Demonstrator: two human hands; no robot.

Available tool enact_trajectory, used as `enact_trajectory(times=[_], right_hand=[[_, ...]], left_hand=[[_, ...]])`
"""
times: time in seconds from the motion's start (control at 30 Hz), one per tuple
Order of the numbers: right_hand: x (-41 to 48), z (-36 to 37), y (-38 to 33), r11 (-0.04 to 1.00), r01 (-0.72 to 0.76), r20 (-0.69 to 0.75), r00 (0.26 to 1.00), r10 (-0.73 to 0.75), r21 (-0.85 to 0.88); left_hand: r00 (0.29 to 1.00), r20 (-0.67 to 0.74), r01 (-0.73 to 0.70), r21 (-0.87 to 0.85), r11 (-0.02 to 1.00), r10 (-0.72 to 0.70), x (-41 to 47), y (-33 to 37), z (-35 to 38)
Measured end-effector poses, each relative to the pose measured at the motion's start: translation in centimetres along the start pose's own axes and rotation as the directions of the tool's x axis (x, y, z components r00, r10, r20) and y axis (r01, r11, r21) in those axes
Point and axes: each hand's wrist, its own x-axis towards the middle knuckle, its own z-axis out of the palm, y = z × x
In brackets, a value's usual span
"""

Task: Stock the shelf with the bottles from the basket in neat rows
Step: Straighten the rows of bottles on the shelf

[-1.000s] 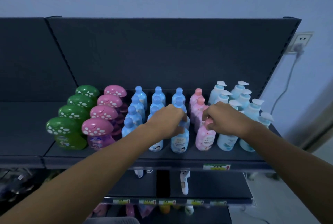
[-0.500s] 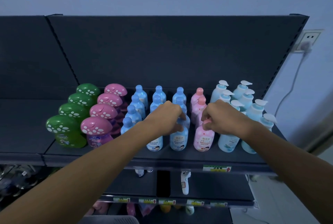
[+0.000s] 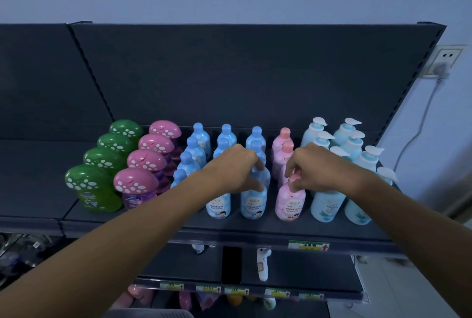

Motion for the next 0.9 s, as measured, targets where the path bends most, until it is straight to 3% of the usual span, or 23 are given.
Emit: enact_trajectory(times=[0.2,0.37,0.9], right_hand=[[2.1,-1.9,1.7,0.996,-0.078,-0.186,0.979,0.085,0.044],[3.4,-1.2,2.4,0.997,-0.08,-0.064,0.995,0.079,-0.014],[4.5,-0.4,2.1,0.998,-0.041,-0.109,0.993,0.046,0.047]], left_hand=[[0.992,-0.122,0.034,-0.006,0.999,-0.035,2.3,-0.2,-2.0],[0.999,0.026,-0.031,0.011,0.999,0.031,4.0,-0.3,-1.3],[0.999,-0.024,-0.035,0.037,0.999,0.036,4.6,-2.2,-1.1]])
